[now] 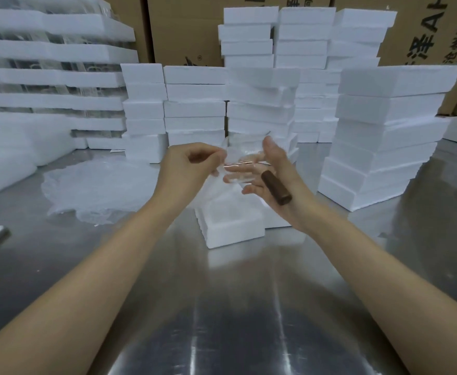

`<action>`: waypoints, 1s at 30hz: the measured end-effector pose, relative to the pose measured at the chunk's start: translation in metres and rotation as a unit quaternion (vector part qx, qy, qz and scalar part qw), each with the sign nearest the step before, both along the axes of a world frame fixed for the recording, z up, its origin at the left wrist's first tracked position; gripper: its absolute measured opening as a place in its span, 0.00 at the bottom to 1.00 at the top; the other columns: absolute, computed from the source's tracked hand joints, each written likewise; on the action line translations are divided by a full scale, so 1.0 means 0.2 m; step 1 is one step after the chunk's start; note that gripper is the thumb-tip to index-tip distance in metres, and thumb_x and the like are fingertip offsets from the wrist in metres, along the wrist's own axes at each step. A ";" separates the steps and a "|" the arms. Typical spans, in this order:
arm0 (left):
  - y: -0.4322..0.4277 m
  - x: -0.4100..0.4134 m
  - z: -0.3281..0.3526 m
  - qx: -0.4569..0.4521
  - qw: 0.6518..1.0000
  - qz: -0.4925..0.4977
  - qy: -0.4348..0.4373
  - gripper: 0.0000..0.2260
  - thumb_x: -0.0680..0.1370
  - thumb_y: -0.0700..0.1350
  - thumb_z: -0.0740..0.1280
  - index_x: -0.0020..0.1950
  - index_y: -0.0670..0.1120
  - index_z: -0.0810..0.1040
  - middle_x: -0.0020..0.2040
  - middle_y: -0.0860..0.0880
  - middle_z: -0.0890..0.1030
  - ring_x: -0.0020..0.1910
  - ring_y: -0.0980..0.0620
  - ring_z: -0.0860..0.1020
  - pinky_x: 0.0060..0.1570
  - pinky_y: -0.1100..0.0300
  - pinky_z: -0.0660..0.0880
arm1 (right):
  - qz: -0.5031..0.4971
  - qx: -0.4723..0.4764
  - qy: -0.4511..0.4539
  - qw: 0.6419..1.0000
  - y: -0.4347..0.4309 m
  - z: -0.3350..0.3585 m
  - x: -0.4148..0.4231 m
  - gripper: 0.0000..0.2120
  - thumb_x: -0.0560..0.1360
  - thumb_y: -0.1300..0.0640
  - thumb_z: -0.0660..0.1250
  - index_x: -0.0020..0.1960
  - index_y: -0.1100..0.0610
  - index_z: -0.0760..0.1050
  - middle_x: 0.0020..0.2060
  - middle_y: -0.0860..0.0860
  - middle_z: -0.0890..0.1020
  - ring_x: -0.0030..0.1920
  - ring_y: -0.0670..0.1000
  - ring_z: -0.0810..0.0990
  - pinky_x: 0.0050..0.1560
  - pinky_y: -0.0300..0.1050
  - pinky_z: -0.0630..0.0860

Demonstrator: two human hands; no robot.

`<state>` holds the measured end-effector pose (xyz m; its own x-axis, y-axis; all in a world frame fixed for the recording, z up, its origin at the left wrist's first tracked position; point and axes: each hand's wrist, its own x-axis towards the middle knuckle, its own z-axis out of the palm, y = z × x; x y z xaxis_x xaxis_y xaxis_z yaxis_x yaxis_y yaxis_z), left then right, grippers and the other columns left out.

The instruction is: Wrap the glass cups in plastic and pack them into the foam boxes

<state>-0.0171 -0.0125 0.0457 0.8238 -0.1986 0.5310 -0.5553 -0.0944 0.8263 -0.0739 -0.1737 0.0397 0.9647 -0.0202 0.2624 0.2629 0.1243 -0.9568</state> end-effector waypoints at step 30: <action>-0.11 -0.15 -0.01 0.004 0.996 0.020 -0.084 0.05 0.79 0.41 0.66 0.49 0.47 0.81 0.46 0.52 0.81 0.36 0.57 0.78 0.40 0.68 0.73 | 0.131 0.344 0.158 0.916 -0.08 0.02 -0.03 0.35 0.68 0.39 0.71 0.61 0.65 0.72 0.48 0.60 0.82 0.44 0.55 0.84 0.46 0.41 0.81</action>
<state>-0.0461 -0.0338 0.0431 0.7305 -0.1717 0.6610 -0.6818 -0.1260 0.7207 -0.0799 -0.1906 0.0437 0.9858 0.1671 -0.0182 -0.1385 0.7457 -0.6517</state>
